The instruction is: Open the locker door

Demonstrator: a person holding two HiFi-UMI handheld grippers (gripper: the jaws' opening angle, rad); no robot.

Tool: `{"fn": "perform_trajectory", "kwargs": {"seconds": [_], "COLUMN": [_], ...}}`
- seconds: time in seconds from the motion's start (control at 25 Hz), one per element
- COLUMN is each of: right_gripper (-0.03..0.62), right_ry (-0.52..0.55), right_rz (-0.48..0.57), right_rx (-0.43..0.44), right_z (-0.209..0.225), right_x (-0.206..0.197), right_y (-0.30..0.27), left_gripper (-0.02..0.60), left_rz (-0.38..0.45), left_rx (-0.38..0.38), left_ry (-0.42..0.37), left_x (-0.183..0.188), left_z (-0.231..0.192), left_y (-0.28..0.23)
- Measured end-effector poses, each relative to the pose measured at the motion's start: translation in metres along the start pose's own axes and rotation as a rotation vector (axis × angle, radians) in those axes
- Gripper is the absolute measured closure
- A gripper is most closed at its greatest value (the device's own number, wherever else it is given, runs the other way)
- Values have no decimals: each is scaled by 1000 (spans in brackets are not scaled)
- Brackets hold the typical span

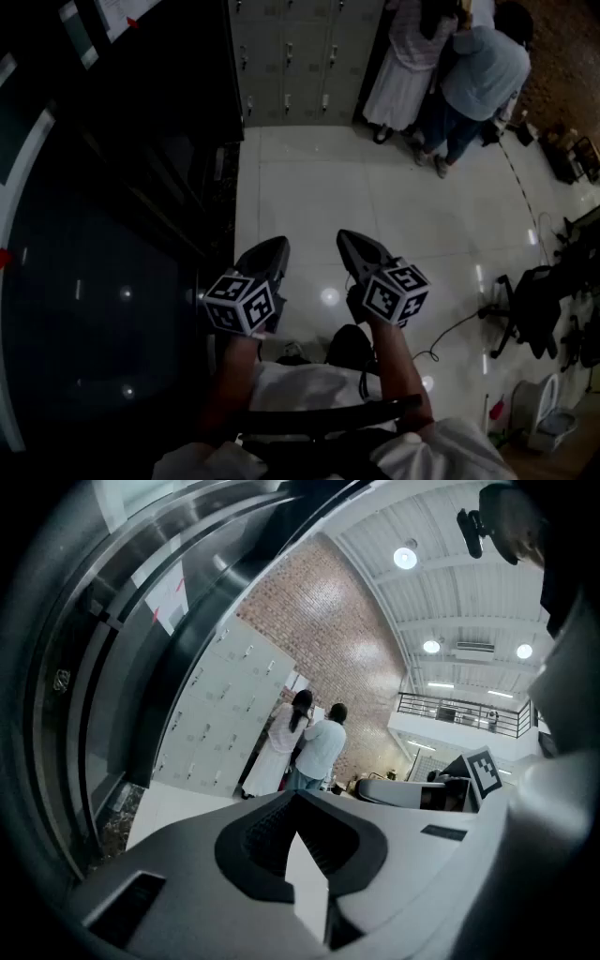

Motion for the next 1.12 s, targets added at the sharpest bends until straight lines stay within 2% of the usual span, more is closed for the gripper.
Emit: {"fn": "perform_trajectory", "kwargs": {"seconds": [0.2, 0.4, 0.88, 1.12], "right_gripper": [583, 579, 574, 572], "right_ry": [-18, -8, 26, 36], "right_rz": [16, 62, 100, 76], "right_rx": [7, 30, 96, 124], "right_z": [31, 76, 232, 288], "right_x": [11, 34, 148, 178], "right_y": [-11, -43, -126, -180], "left_gripper": [589, 589, 589, 589], "left_rz": [11, 14, 62, 59], "left_rx": [4, 22, 50, 90], "left_ry": [-3, -27, -89, -81], "left_x": [9, 32, 121, 152], "left_z": [-5, -17, -25, -53], "left_y": [-31, -83, -275, -347]}}
Point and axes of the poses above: the fingertips, and each gripper's own axes: y backward along the fingers, z to its right, x out of its top, the point moved 1 cm from there along y, backward along the fingers, and after that the axes turned 3 degrees about x, right-handed, at the moved point
